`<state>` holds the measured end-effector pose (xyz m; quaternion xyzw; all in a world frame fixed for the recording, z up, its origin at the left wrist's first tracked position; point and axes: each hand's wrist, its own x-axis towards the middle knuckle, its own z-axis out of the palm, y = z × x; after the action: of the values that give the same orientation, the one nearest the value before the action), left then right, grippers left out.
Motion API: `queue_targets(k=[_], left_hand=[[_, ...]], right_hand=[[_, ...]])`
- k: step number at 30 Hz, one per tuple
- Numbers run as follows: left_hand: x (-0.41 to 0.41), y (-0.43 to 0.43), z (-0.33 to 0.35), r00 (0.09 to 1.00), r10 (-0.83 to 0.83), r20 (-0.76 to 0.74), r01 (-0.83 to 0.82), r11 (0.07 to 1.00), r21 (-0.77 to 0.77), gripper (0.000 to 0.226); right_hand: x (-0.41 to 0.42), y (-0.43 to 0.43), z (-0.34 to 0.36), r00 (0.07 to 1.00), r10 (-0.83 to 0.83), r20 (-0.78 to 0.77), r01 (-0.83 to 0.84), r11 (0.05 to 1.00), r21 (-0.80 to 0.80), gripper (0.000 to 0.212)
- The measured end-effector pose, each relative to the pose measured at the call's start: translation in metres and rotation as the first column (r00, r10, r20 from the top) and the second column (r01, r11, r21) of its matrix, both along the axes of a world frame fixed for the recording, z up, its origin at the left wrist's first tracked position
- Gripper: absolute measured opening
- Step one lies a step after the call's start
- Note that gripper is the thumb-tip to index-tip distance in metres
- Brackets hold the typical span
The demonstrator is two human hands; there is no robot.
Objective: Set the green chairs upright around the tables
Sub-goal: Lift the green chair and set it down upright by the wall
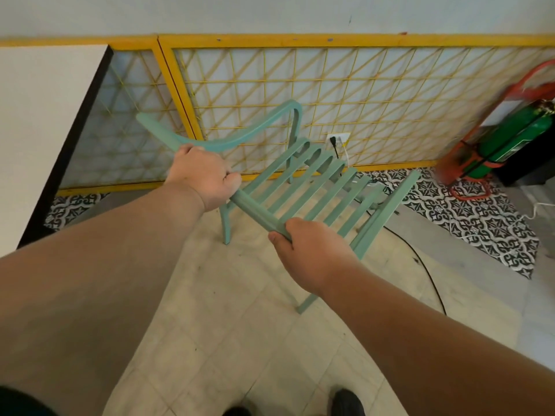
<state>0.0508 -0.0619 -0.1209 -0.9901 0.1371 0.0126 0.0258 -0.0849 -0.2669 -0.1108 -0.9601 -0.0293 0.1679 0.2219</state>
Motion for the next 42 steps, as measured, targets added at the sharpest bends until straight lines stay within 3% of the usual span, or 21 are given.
queue_targets(k=[8, 12, 24, 30, 35, 42], left_hand=[[-0.037, 0.004, 0.002, 0.991, 0.129, -0.020, -0.129, 0.991, -0.016, 0.061], [-0.054, -0.006, 0.001, 0.981, 0.189, -0.039, -0.189, 0.982, 0.004, 0.054], [-0.075, -0.014, 0.001, 0.964, 0.258, -0.066, -0.261, 0.964, -0.046, 0.059], [-0.080, -0.022, 0.002, 0.959, 0.280, -0.053, -0.283, 0.957, -0.060, 0.065], [-0.087, -0.028, 0.000, 0.949, 0.312, -0.047, -0.315, 0.944, -0.096, 0.060], [-0.091, -0.039, -0.001, 0.940, 0.337, -0.054, -0.341, 0.929, -0.142, 0.049]], right_hand=[[-0.005, -0.016, 0.006, 0.994, 0.110, -0.011, -0.111, 0.992, -0.056, 0.041], [-0.004, -0.033, 0.011, 0.983, 0.186, -0.007, -0.185, 0.972, -0.143, 0.042], [-0.004, -0.049, 0.007, 0.977, 0.213, 0.018, -0.208, 0.968, -0.143, 0.047], [-0.001, -0.057, 0.006, 0.976, 0.216, 0.020, -0.209, 0.962, -0.176, 0.056], [0.005, -0.066, 0.006, 0.981, 0.191, 0.010, -0.187, 0.967, -0.176, 0.080], [0.017, -0.078, 0.003, 0.970, 0.242, 0.028, -0.230, 0.946, -0.227, 0.088]])
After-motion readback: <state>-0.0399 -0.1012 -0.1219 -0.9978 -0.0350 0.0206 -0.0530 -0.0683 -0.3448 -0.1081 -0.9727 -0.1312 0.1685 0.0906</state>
